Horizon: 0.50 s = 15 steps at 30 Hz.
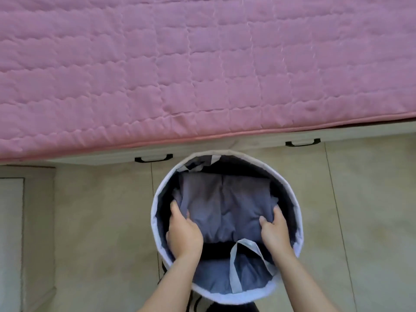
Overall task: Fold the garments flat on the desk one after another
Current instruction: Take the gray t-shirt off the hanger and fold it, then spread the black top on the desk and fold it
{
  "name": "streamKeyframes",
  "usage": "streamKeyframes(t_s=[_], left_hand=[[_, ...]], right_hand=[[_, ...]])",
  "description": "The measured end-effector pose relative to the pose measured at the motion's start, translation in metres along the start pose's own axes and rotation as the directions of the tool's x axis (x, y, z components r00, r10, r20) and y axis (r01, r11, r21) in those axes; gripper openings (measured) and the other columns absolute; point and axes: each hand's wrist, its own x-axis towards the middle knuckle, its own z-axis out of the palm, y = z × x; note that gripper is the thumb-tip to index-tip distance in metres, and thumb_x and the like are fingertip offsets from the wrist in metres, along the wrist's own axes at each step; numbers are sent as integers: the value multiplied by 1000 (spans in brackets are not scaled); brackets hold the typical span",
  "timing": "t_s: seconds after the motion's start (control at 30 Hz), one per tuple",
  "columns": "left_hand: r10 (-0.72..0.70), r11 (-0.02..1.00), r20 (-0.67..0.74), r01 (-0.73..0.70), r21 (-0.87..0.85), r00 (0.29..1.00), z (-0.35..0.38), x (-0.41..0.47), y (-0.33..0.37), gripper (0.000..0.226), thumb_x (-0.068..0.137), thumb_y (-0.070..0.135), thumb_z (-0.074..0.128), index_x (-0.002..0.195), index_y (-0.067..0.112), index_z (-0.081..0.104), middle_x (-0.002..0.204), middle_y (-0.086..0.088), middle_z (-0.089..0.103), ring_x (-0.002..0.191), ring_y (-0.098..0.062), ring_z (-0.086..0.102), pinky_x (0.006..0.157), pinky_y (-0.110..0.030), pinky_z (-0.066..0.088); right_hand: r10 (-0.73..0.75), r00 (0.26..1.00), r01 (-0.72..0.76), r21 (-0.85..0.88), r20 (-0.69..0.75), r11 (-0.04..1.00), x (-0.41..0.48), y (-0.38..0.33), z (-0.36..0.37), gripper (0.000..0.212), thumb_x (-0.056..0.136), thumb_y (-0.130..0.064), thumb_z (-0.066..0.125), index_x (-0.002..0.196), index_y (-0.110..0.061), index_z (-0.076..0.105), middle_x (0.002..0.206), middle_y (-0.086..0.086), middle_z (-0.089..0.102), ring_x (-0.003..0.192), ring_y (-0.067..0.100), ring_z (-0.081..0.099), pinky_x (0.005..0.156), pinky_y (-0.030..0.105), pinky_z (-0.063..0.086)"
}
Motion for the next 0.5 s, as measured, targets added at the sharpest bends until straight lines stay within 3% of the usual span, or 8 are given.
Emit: streamKeyframes(t_s=[0.1, 0.17, 0.23, 0.3, 0.33, 0.37, 0.43, 0.5], left_hand=[[-87, 995, -6, 87, 58, 996, 32, 36, -20, 51, 98, 12, 39, 148, 18, 26, 132, -19, 54, 119, -38, 52, 96, -43, 42], [-103, 993, -7, 103, 52, 995, 44, 54, -22, 61, 92, 3, 44, 147, 19, 24, 138, -15, 49, 122, -36, 49, 98, -42, 40], [47, 985, -47, -38, 170, 998, 55, 61, -24, 77, 79, -7, 55, 145, 20, 26, 139, -12, 43, 120, -35, 48, 95, -43, 42], [383, 814, -19, -328, 479, 924, 66, 61, -28, 85, 65, -9, 63, 140, 19, 35, 130, -15, 45, 110, -35, 49, 89, -44, 46], [514, 657, 72, -446, 607, 855, 69, 62, -31, 82, 65, -6, 61, 139, 19, 38, 128, -15, 47, 109, -34, 49, 92, -44, 45], [545, 513, 226, -534, 672, 807, 70, 62, -34, 77, 71, -2, 56, 142, 20, 37, 132, -14, 45, 117, -34, 47, 100, -44, 41], [390, 375, 462, -596, 710, 796, 71, 75, -41, 71, 87, 6, 42, 152, 22, 17, 155, -9, 22, 143, -30, 20, 117, -44, 19], [84, 321, 556, -551, 770, 827, 69, 93, -44, 79, 91, 9, 42, 153, 20, -6, 161, -1, -12, 148, -26, -11, 120, -40, 0]], right_hand=[[96, 995, -97, -4, -39, 995, 39, 25, 22, 55, 93, -5, 50, 145, -15, 38, 139, 6, 51, 129, 26, 47, 109, 36, 36], [75, 993, -81, -79, -87, 994, 53, 24, 30, 57, 91, -1, 49, 144, -14, 38, 135, 7, 54, 126, 29, 49, 100, 30, 38], [-67, 986, 22, -277, -155, 960, 53, 17, 38, 60, 83, 7, 50, 140, -12, 40, 133, 9, 52, 120, 32, 51, 95, 33, 41], [-357, 926, 219, -597, -120, 771, 47, 18, 52, 67, 69, 12, 55, 131, -13, 47, 128, 14, 49, 111, 34, 52, 89, 41, 46], [-471, 881, 301, -708, -50, 639, 46, 20, 57, 67, 65, 10, 56, 128, -15, 52, 126, 16, 50, 108, 35, 53, 86, 44, 48], [-528, 847, 378, -764, 58, 523, 48, 25, 62, 64, 67, 6, 56, 127, -17, 55, 127, 16, 51, 108, 36, 53, 86, 45, 49], [-381, 888, 423, -784, 259, 454, 59, 31, 62, 57, 83, -3, 50, 138, -21, 46, 143, 16, 38, 126, 35, 42, 100, 44, 40], [-60, 950, 290, -793, 307, 535, 78, 39, 55, 56, 96, -15, 40, 148, -30, 25, 155, 9, 12, 141, 29, 21, 110, 39, 30]])
